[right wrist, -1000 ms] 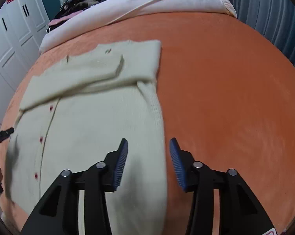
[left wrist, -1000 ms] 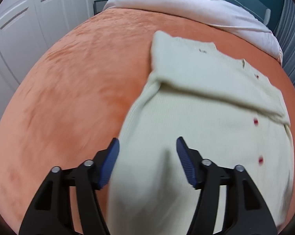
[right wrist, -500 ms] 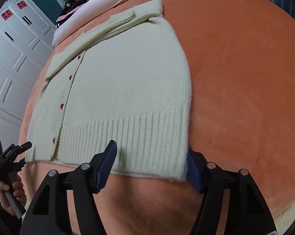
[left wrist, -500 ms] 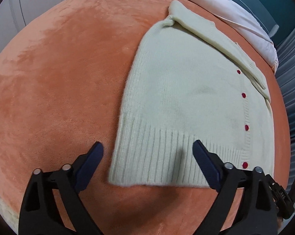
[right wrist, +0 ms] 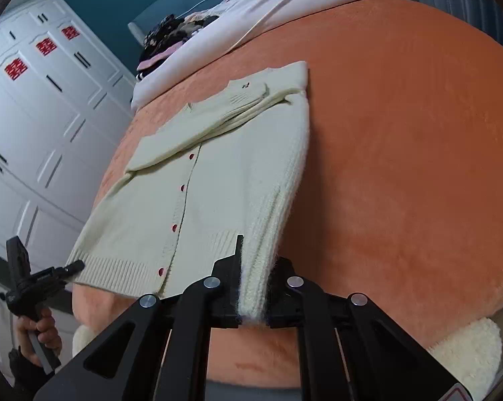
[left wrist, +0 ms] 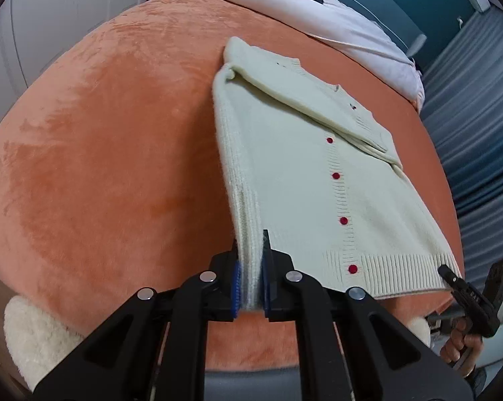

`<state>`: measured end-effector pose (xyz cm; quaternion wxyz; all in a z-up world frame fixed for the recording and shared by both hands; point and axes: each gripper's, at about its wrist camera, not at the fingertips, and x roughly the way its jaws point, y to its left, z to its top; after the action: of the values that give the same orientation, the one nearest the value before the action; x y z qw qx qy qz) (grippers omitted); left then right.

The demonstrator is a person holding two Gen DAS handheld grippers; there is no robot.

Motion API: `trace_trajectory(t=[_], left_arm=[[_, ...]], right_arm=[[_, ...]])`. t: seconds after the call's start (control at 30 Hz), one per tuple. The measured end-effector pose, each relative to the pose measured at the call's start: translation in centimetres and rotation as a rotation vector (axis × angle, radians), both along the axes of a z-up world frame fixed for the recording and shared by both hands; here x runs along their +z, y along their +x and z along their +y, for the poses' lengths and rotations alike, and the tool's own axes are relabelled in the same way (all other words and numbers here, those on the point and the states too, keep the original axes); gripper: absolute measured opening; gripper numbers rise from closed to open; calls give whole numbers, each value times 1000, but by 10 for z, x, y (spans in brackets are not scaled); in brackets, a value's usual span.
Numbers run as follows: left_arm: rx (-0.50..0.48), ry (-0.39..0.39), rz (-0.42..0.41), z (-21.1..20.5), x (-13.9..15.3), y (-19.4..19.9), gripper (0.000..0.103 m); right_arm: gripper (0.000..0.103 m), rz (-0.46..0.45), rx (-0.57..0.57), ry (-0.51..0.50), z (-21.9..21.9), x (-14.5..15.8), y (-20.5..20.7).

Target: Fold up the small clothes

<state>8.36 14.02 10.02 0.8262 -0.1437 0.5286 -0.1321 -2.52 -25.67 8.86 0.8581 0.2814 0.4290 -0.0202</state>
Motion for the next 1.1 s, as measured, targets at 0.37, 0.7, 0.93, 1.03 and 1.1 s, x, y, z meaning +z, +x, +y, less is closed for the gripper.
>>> trace_trajectory(t=[0.37, 0.7, 0.93, 1.03, 1.1], left_arm=[[-127, 44, 253, 42, -25, -183, 8], [-31, -121, 2, 40, 57, -67, 9], [41, -28, -43, -3, 10, 60, 19], [121, 41, -42, -5, -1, 73, 64], [143, 27, -107, 1, 5, 58, 73]], right_arm=[[8, 314, 366, -3, 42, -22, -174], [8, -54, 263, 76, -12, 61, -109], [17, -53, -44, 83, -44, -15, 31], [18, -18, -110, 13, -32, -25, 44], [36, -32, -99, -49, -22, -19, 35]])
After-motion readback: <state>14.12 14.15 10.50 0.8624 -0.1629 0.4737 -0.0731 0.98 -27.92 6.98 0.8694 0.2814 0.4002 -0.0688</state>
